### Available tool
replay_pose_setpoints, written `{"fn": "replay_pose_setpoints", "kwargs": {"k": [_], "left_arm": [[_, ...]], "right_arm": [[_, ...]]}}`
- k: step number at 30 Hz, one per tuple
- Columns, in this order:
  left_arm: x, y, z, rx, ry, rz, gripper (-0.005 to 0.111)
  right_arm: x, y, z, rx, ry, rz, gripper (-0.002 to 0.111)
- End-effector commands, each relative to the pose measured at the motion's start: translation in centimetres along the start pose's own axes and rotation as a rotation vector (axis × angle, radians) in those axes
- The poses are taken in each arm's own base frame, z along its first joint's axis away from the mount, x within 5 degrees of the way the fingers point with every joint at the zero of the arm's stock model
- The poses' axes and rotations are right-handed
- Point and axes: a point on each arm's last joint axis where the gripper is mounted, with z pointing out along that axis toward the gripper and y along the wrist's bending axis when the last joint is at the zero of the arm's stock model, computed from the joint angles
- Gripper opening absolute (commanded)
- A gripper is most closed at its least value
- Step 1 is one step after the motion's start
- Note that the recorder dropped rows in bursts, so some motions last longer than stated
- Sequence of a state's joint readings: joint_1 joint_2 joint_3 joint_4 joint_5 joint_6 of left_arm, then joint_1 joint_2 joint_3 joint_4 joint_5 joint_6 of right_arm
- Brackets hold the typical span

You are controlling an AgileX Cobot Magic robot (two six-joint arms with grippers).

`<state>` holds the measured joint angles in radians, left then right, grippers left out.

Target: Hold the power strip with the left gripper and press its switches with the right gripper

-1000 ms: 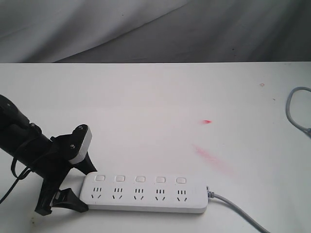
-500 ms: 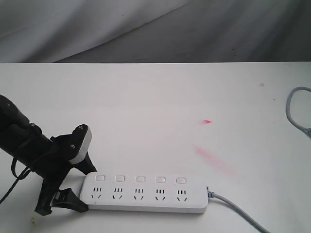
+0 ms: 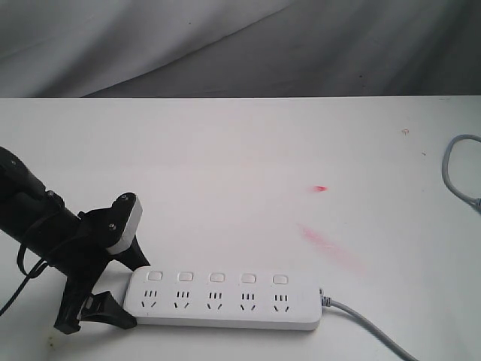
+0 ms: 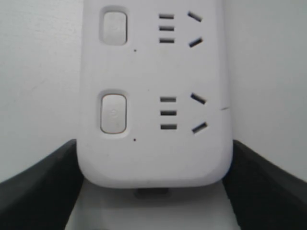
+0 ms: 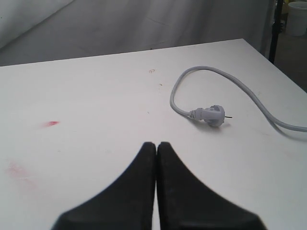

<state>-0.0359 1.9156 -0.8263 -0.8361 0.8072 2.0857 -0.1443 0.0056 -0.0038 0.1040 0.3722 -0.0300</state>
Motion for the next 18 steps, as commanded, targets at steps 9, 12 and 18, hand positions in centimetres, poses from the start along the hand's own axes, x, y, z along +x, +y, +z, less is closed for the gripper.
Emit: {"fn": "replay_pose_setpoints", "kwargs": {"k": [9,12,18], "left_arm": [[0.5,0.1,0.3,-0.023,0.045,0.002,0.105],[0.5,0.1,0.2,-0.023,0.047,0.006,0.105],[-1.1,-0.1,-2.3,-0.115,0.034,0.062,0.105]], "right_arm": [[0.0,-0.1,0.0,0.012,-0.016,-0.012,0.0],[0.0,-0.1,0.0,0.012,-0.016,-0.012,0.0],[0.0,-0.1,0.0,0.012,-0.016,-0.012,0.0]]}}
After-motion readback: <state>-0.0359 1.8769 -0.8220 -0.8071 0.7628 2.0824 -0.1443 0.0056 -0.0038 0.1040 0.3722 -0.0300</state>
